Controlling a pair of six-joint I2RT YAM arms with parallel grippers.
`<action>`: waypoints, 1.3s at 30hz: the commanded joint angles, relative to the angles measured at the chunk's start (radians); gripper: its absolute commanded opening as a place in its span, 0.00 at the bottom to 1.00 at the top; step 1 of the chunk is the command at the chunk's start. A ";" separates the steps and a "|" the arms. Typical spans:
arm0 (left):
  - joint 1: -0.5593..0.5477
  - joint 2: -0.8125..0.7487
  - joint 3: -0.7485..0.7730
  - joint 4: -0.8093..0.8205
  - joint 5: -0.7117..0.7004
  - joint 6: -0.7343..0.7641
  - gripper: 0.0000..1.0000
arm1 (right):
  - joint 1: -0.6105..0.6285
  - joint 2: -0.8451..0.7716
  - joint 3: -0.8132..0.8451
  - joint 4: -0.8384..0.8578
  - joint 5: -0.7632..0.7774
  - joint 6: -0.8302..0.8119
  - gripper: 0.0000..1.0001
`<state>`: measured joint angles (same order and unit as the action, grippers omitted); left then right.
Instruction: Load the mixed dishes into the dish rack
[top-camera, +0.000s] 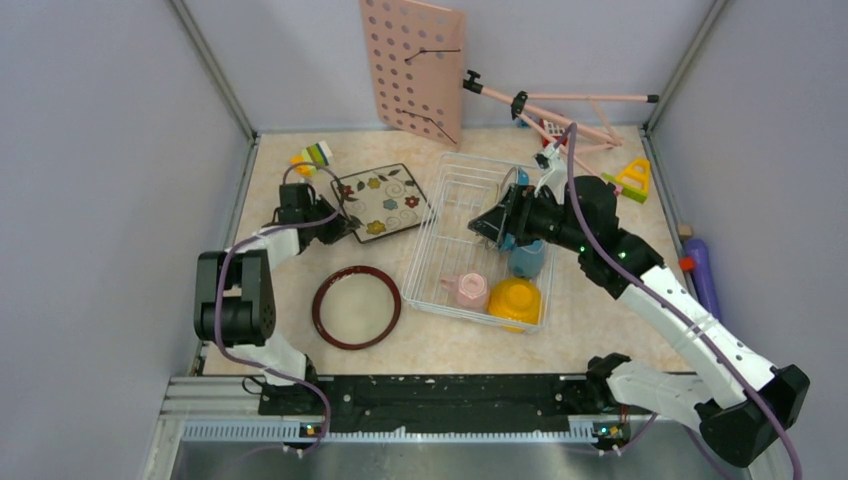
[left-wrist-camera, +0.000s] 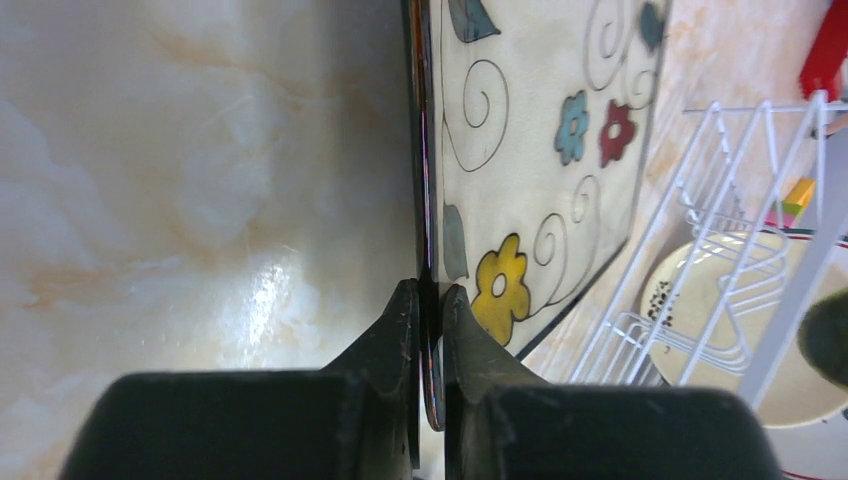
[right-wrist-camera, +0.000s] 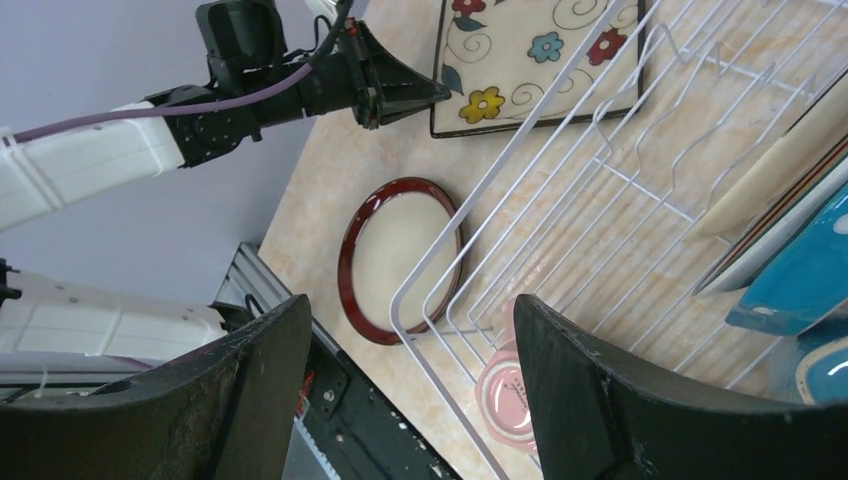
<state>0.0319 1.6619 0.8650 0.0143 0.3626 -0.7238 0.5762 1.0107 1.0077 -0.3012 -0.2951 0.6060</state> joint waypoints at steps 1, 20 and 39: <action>0.031 -0.143 0.005 -0.076 -0.072 0.055 0.00 | 0.013 0.017 0.002 0.062 -0.024 0.022 0.73; 0.152 -0.500 -0.039 -0.203 -0.004 -0.045 0.00 | 0.312 0.566 0.420 0.187 0.090 0.049 0.74; 0.332 -0.532 -0.086 -0.186 0.211 -0.174 0.00 | 0.291 1.150 0.876 0.033 0.010 0.200 0.99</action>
<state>0.3393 1.1358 0.7471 -0.3363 0.4175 -0.8295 0.8810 2.1376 1.8717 -0.2958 -0.2276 0.6724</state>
